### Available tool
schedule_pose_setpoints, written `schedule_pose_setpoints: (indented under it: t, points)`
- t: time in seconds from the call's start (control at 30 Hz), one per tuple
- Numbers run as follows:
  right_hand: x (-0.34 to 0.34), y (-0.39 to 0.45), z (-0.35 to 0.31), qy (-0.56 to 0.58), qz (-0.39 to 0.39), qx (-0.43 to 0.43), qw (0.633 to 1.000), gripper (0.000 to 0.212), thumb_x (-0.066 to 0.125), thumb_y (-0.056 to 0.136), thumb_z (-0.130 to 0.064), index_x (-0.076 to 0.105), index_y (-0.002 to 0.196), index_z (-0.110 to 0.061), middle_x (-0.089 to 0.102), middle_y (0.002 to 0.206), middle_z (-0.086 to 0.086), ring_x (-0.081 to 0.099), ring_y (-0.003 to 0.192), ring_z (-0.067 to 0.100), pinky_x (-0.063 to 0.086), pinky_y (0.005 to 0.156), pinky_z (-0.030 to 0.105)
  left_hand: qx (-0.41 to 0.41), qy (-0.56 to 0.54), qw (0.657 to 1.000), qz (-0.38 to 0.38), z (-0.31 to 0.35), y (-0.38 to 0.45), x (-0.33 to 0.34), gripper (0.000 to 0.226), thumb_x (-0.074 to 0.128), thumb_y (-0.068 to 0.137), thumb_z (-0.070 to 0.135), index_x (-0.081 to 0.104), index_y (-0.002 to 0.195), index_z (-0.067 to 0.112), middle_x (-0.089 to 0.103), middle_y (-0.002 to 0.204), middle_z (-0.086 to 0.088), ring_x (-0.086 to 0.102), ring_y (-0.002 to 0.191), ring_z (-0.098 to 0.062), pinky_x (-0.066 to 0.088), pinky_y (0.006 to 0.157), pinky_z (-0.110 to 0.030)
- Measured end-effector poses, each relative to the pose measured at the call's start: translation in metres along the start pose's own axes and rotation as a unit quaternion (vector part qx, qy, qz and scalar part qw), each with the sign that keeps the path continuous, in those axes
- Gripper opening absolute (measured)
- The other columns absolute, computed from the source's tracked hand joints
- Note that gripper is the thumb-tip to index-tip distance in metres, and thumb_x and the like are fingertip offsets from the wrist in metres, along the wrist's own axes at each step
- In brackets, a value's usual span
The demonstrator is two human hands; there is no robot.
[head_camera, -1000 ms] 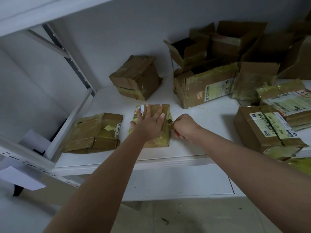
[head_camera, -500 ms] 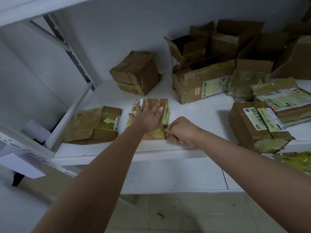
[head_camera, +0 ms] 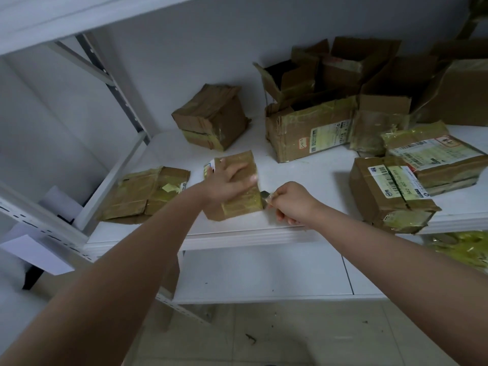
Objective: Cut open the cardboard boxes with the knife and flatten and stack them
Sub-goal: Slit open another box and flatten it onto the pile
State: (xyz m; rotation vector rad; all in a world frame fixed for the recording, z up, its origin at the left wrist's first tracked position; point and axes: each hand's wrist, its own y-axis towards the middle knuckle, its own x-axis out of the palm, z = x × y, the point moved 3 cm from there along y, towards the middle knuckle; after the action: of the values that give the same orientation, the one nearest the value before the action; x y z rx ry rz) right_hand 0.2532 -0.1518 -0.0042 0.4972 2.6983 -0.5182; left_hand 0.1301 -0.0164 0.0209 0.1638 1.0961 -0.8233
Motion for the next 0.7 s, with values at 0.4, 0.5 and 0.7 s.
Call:
schedule_pose_setpoints:
  t: [0.4, 0.5, 0.7]
  points:
    - [0.02, -0.009, 0.029, -0.247, 0.09, -0.15, 0.953, 0.017, 0.038, 0.099, -0.027, 0.035, 0.092, -0.011, 0.059, 0.076, 0.007, 0.054, 0.061, 0.029, 0.037, 0.055, 0.031, 0.017, 0.132, 0.991, 0.0, -0.009, -0.001, 0.015, 0.061, 0.023, 0.094, 0.063, -0.006, 0.147, 0.052, -0.022, 0.159, -0.003, -0.025, 0.142, -0.037, 0.002, 0.112, -0.064]
    - [0.018, -0.012, 0.033, -0.265, 0.102, -0.178, 0.942, 0.016, 0.038, 0.098, -0.026, 0.031, 0.093, -0.013, 0.052, 0.073, 0.003, 0.05, 0.064, 0.03, 0.031, 0.057, 0.033, 0.017, 0.135, 0.991, -0.002, -0.01, 0.0, 0.014, 0.061, 0.022, 0.093, 0.064, -0.006, 0.147, 0.052, -0.021, 0.159, -0.003, -0.024, 0.143, -0.038, 0.002, 0.112, -0.065]
    - [0.012, -0.006, 0.03, -0.309, 0.099, -0.214, 0.921, 0.014, 0.035, 0.099, -0.026, 0.032, 0.095, -0.014, 0.053, 0.071, 0.005, 0.046, 0.06, 0.031, 0.03, 0.054, 0.033, 0.021, 0.143, 0.989, 0.001, -0.008, -0.001, 0.013, 0.06, 0.023, 0.094, 0.063, -0.005, 0.147, 0.052, -0.02, 0.16, -0.003, -0.022, 0.143, -0.038, 0.005, 0.112, -0.064]
